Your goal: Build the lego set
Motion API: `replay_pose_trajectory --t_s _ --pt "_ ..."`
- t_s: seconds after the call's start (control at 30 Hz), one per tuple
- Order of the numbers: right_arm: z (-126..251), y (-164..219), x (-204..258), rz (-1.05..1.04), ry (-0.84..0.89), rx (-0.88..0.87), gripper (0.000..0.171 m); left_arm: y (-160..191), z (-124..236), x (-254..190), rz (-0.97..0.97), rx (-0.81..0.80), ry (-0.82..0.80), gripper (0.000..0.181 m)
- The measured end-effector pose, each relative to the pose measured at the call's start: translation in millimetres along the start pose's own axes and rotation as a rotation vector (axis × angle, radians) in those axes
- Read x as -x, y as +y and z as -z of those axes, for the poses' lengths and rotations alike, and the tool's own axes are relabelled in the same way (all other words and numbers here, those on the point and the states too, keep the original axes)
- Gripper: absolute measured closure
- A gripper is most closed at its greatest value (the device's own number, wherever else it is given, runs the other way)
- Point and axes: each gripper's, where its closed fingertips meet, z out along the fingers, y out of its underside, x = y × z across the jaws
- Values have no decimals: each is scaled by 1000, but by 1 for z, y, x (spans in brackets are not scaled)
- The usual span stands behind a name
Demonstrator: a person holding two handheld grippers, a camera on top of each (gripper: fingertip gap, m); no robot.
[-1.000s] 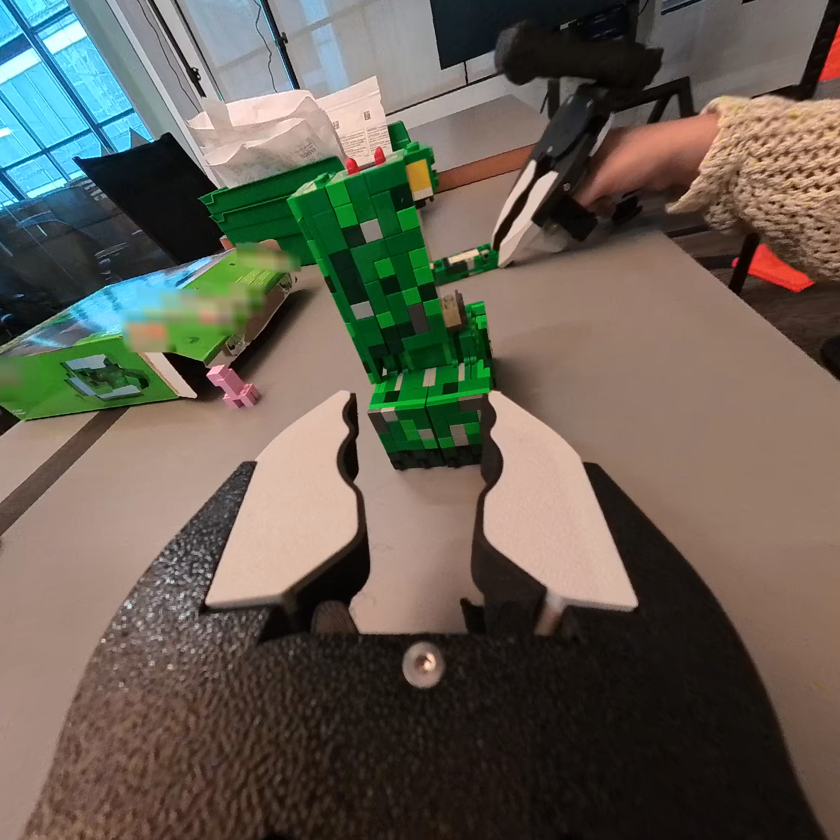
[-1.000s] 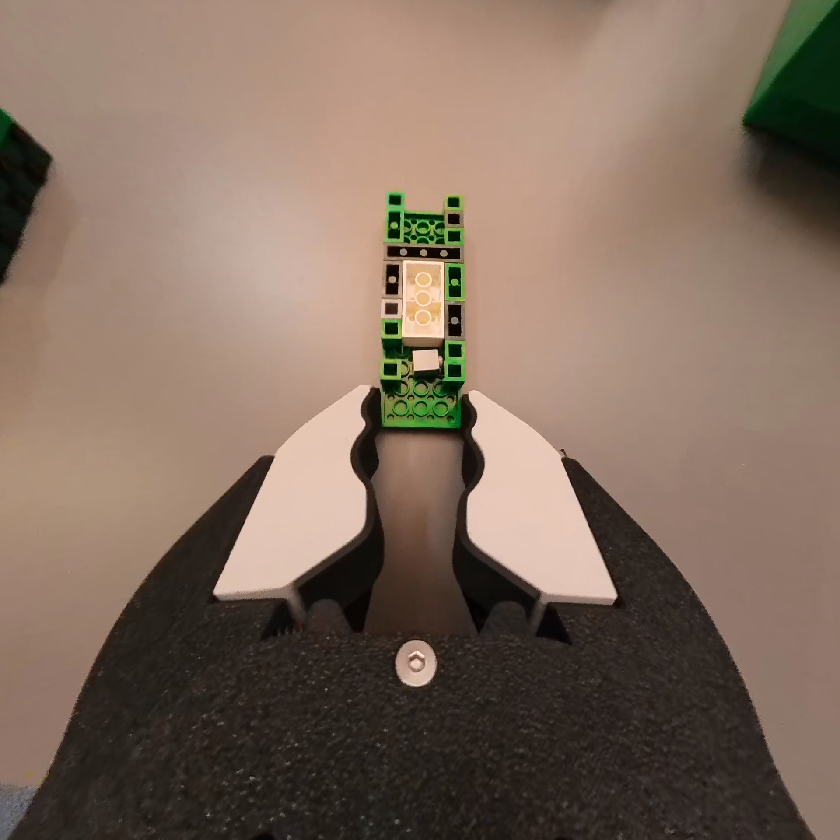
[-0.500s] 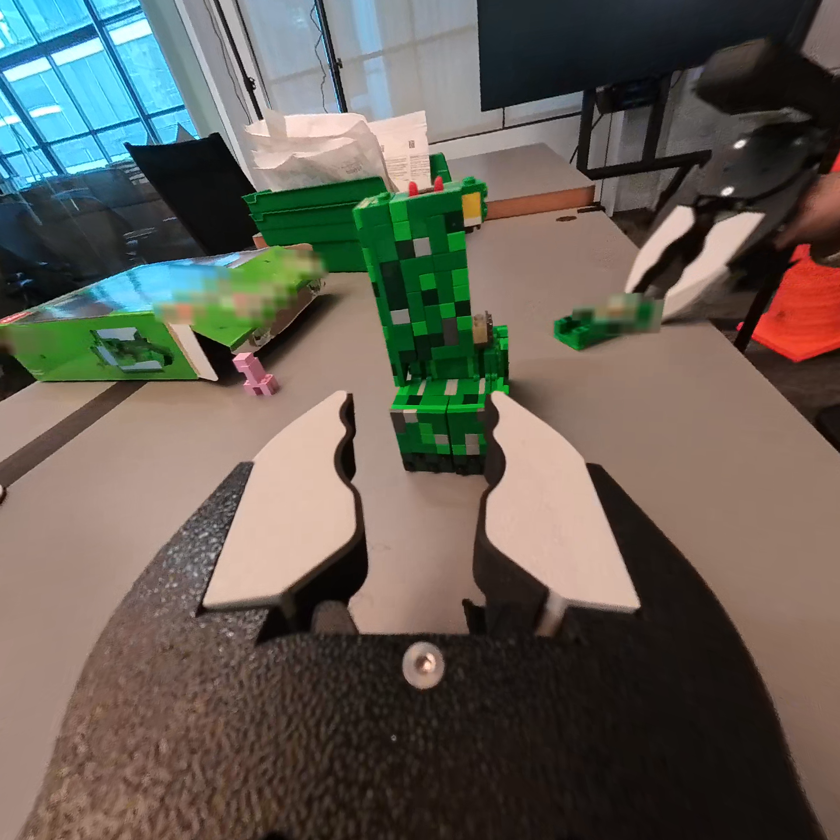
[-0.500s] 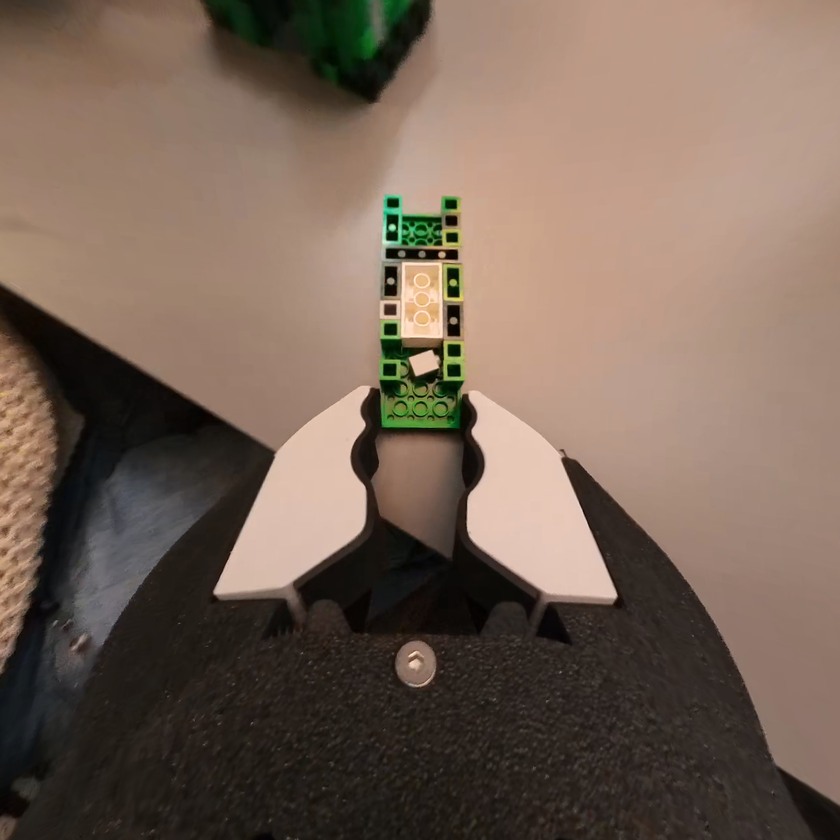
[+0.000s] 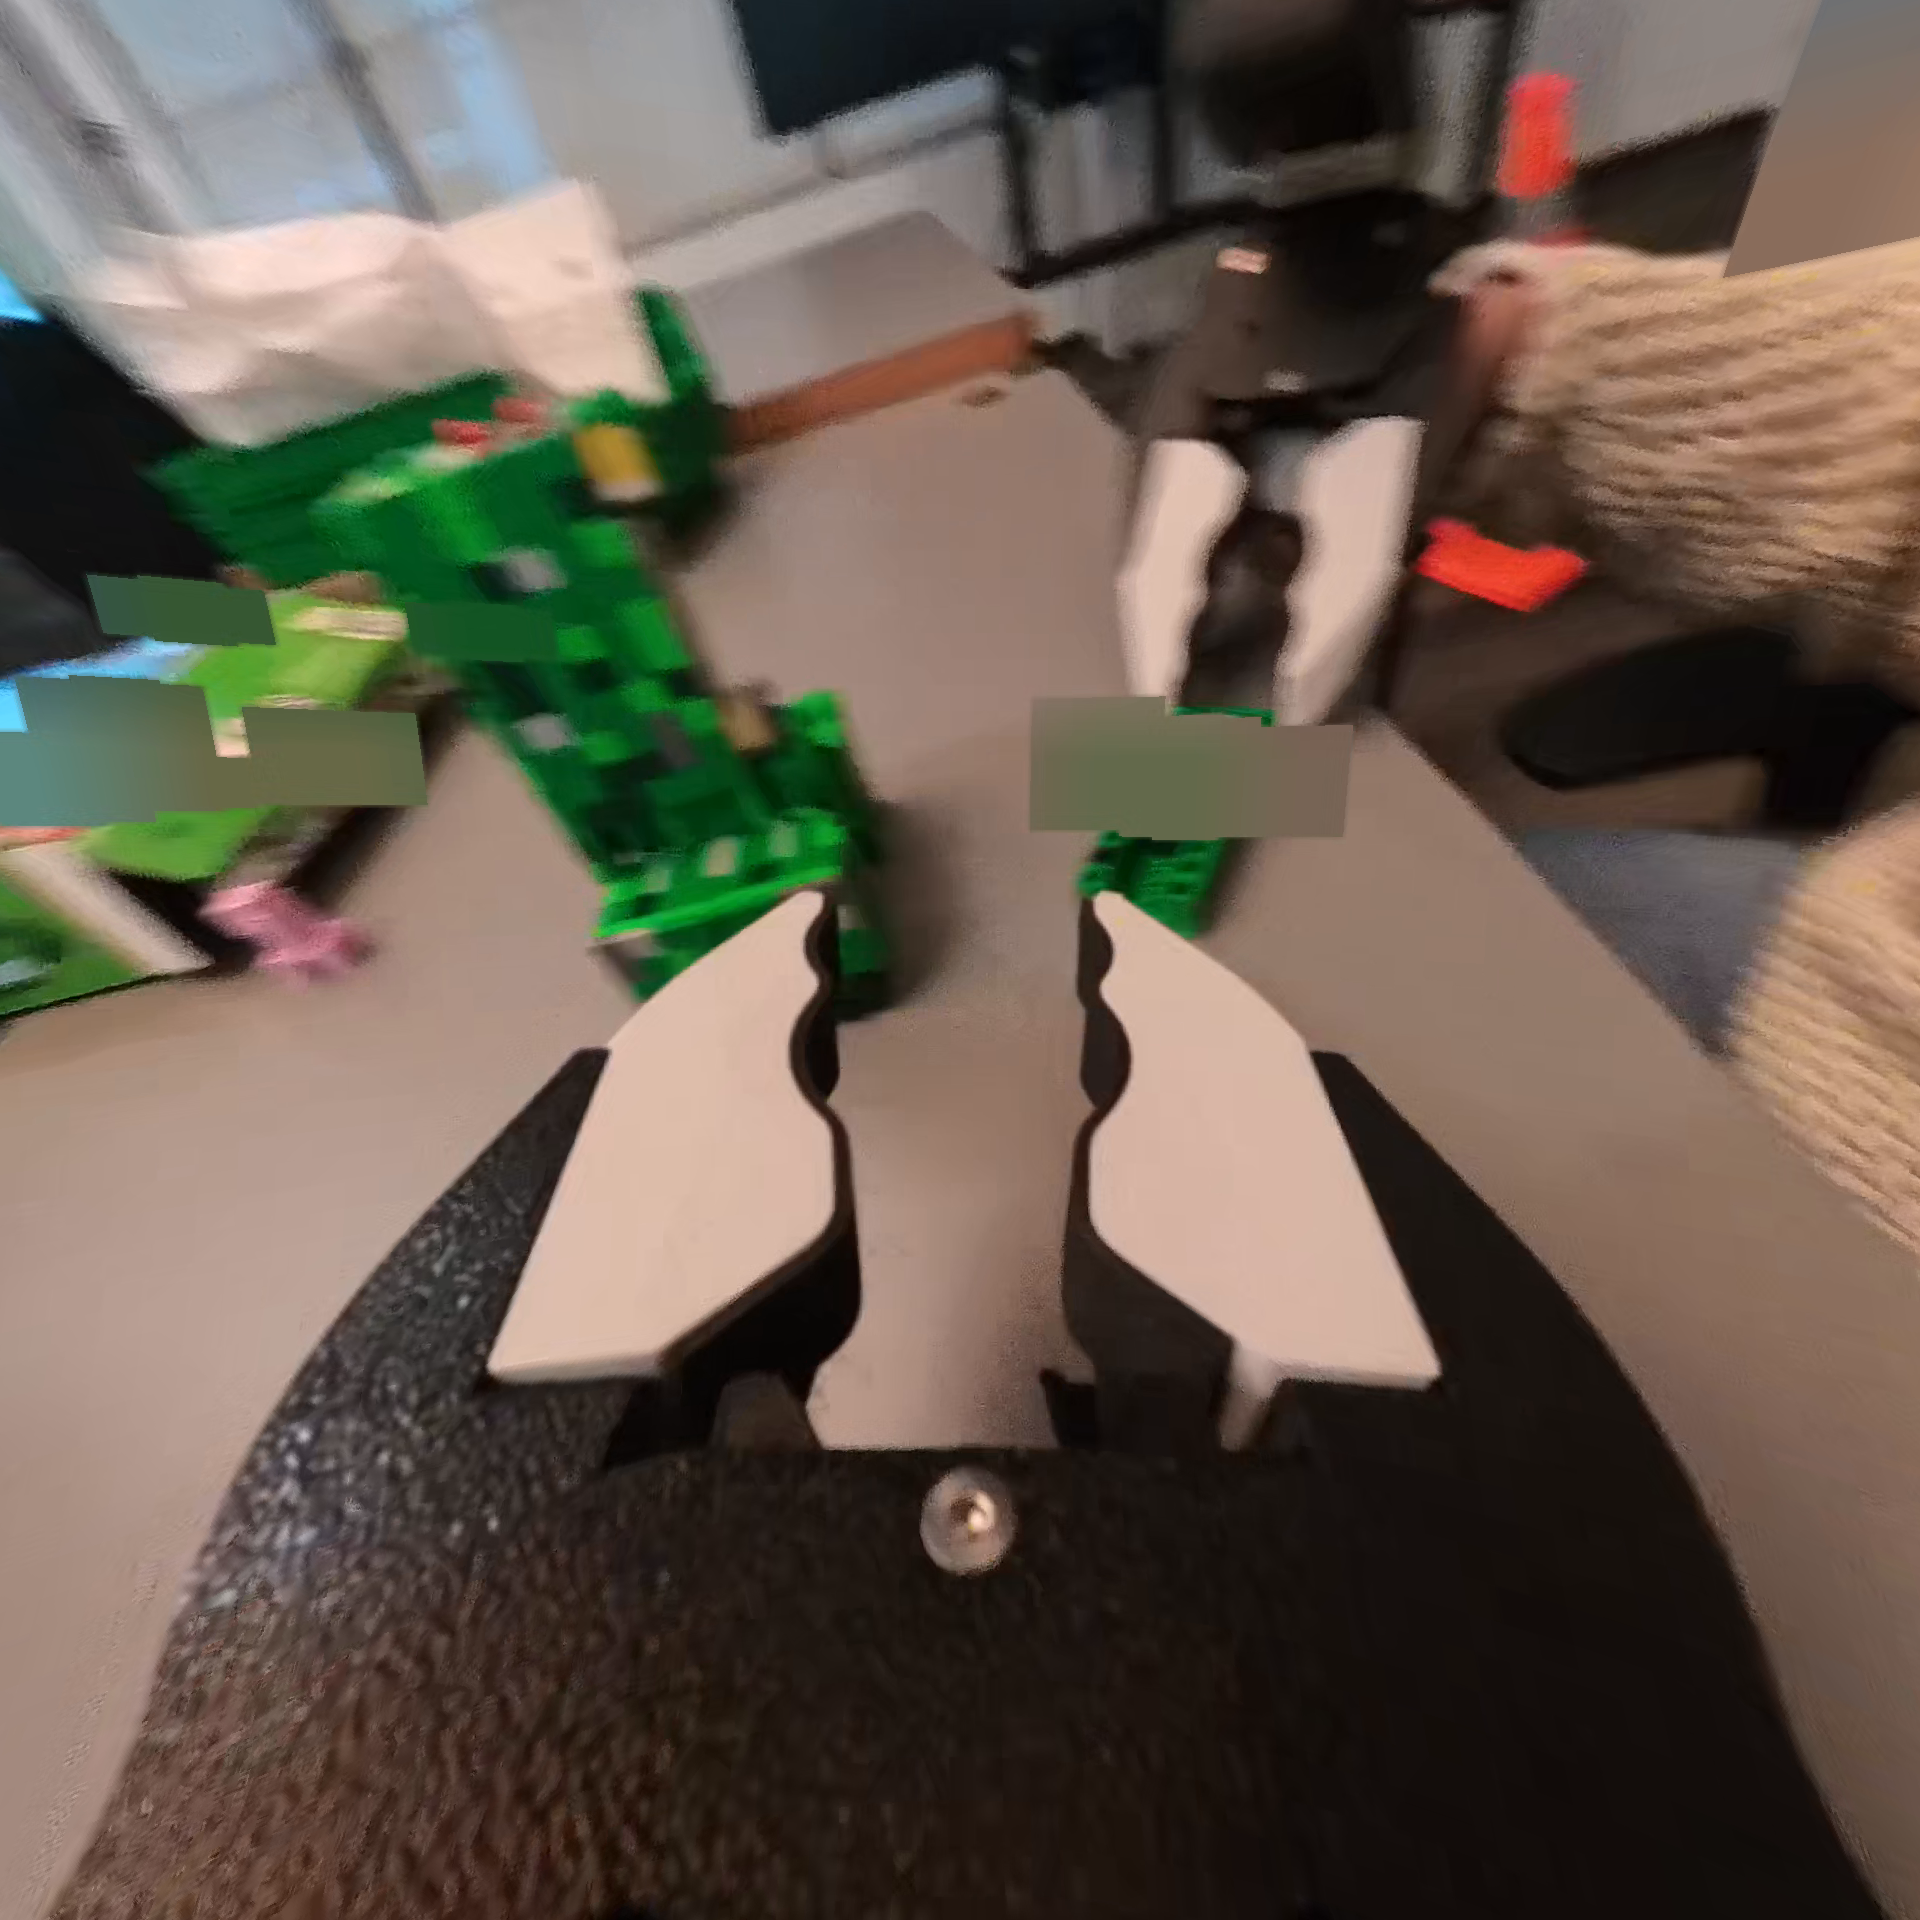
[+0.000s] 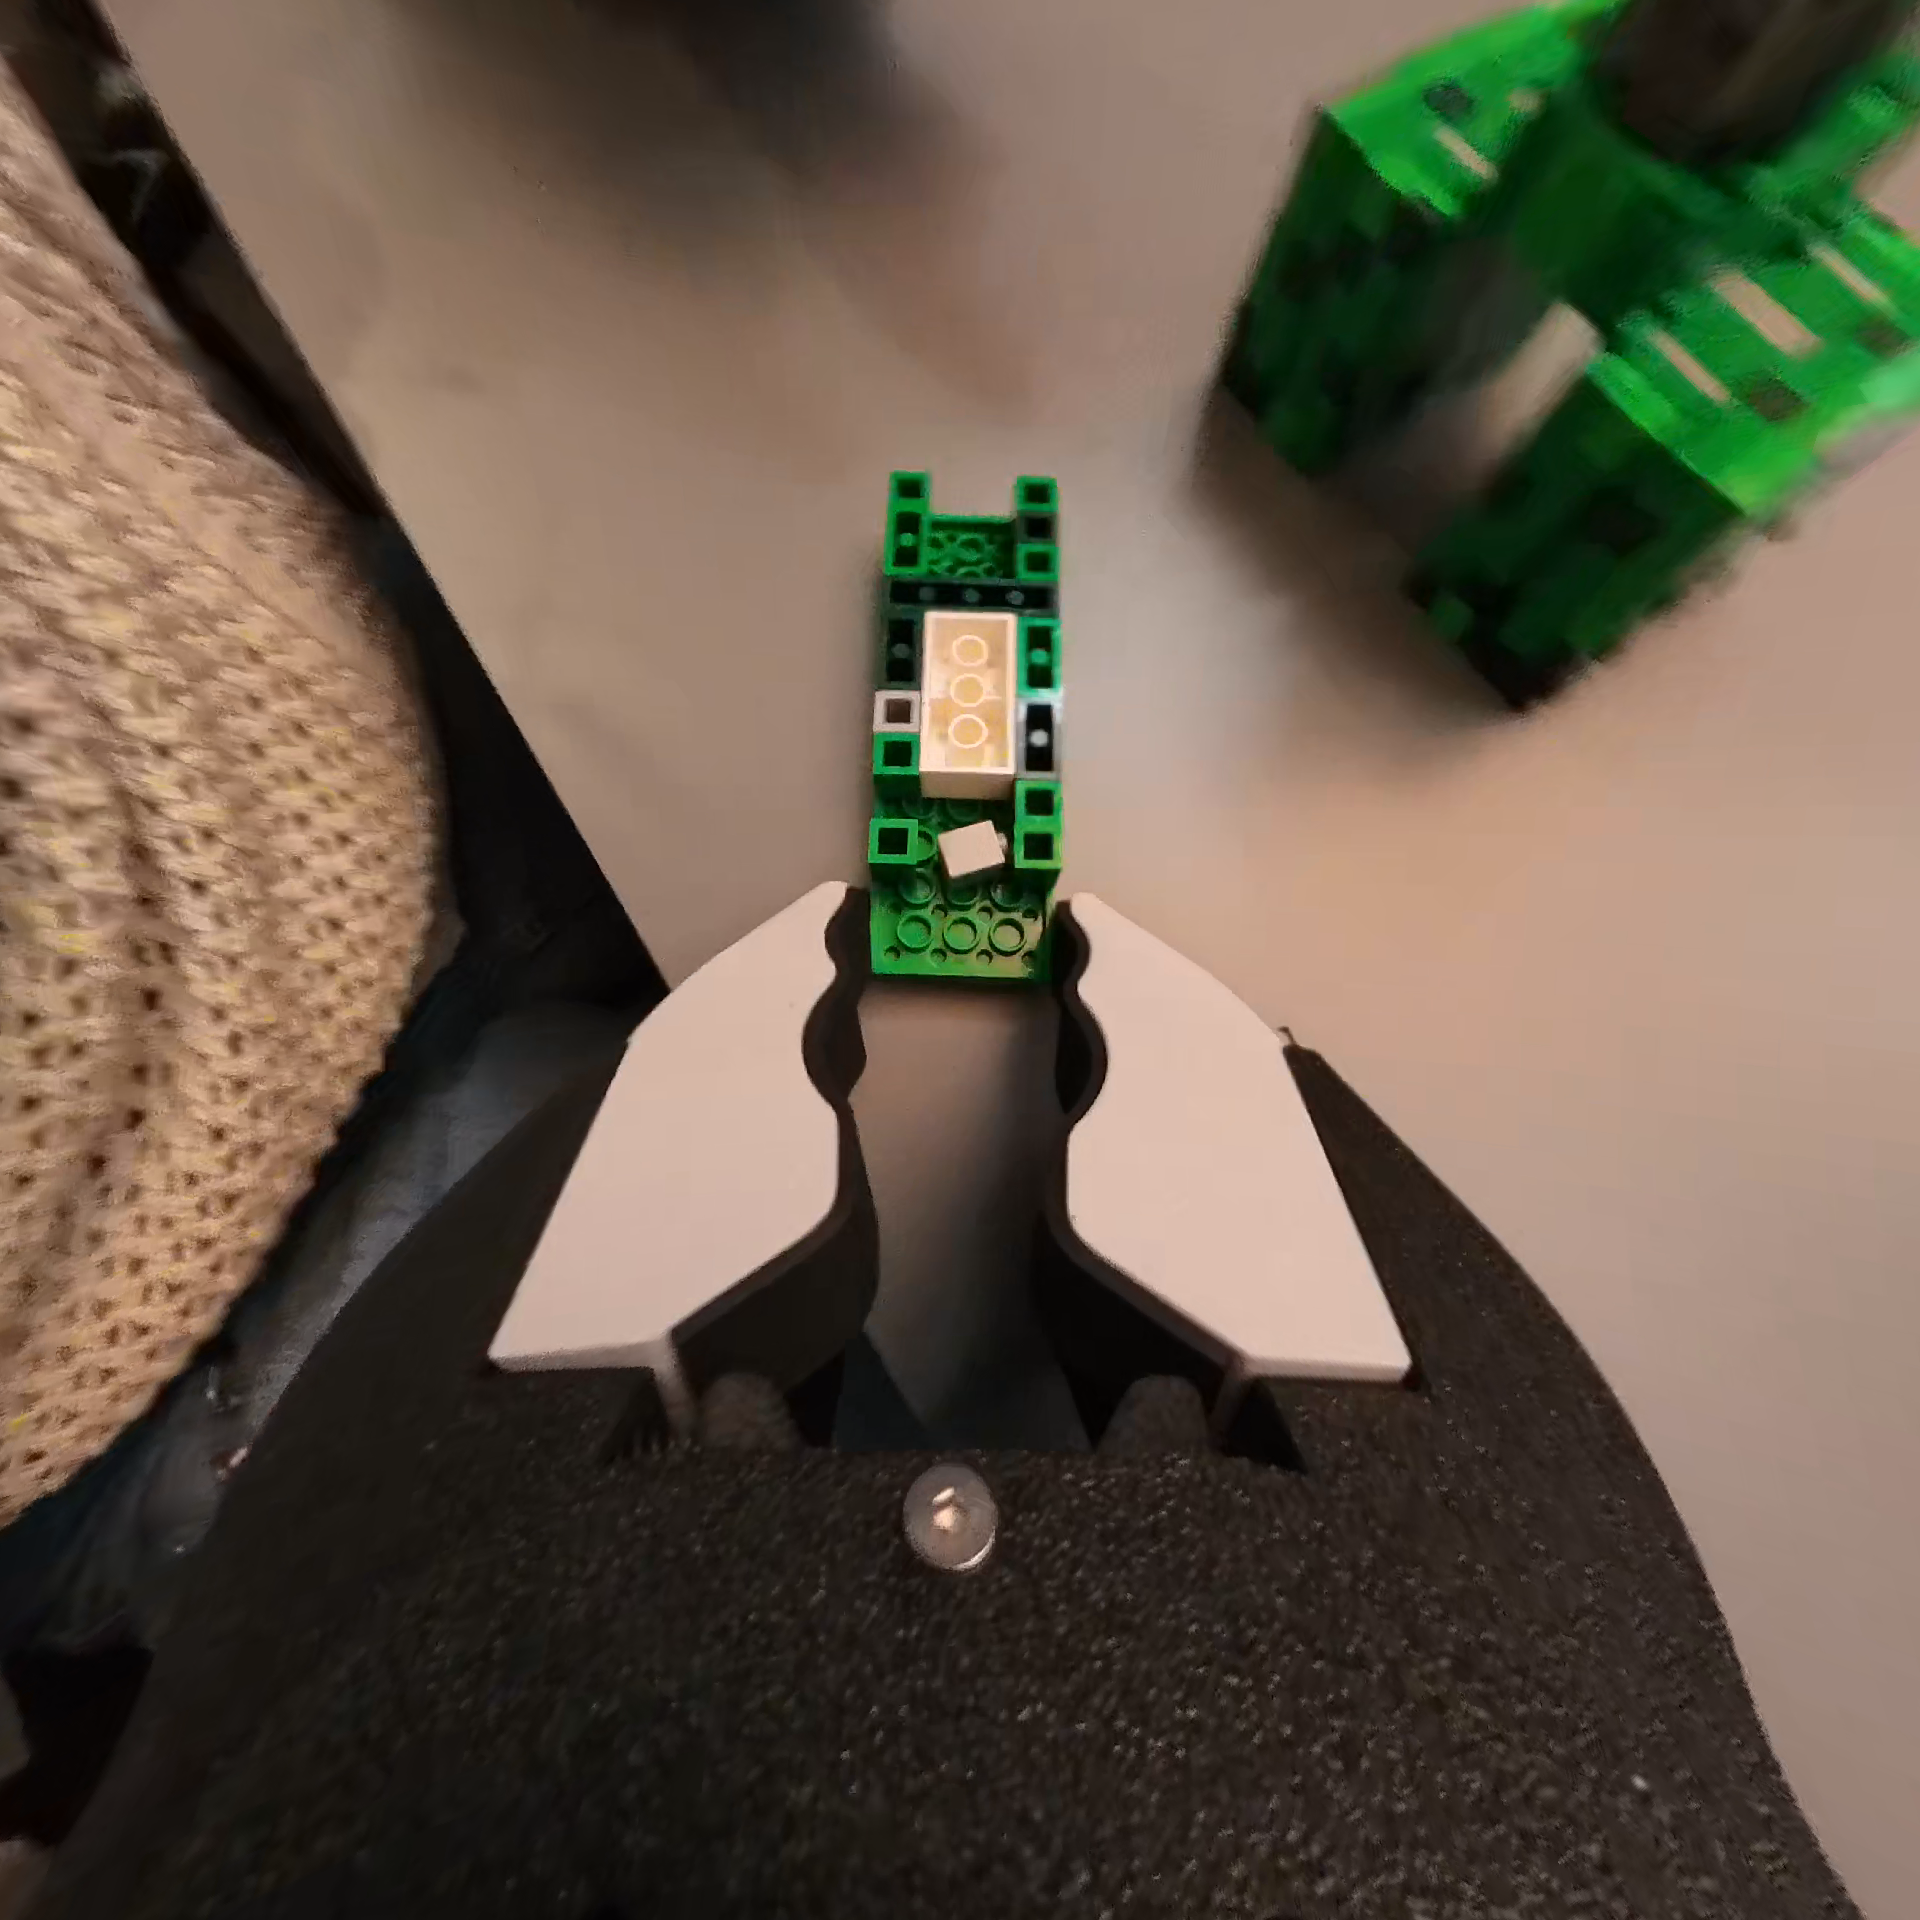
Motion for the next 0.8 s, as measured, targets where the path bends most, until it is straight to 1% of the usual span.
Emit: replay_pose_trajectory --t_s 0.03,0.07,0.1,0.13,0.2,0.27,0.37,0.4,0.43,0.53,0.6,0.7,0.8 --pt "-8 -9 4 16 -18 -10 138 3 1 -17 -7 34 100 138" --pt "-15 -17 6 43 -18 -15 138 8 2 -30 -2 82 174 135" --pt "-23 -24 8 64 -25 -12 138 13 4 -37 10 125 211 126" --pt "-31 -30 12 79 -41 -9 138 17 6 -41 25 154 226 118" --pt "-45 -43 19 106 -63 -13 138 22 10 -48 45 188 248 112" --pt "-57 -55 24 124 -82 -17 138 30 13 -52 32 237 264 110" --pt "-75 -73 29 165 -105 -27 138 47 17 -55 -20 354 273 108" --pt "-81 -79 30 178 -114 -32 138 53 19 -55 -40 400 281 109" --pt "-86 -84 32 189 -127 -39 138 59 22 -55 -66 447 292 114" --pt "-99 -97 31 223 -138 -53 138 65 32 -50 -96 500 292 118" --pt "-106 -104 30 235 -150 -62 138 70 39 -46 -72 538 300 121" --pt "-110 -111 28 234 -163 -79 138 76 48 -42 -35 591 327 143" --pt "-107 -115 28 223 -174 -115 138 79 54 -37 -35 638 325 145"
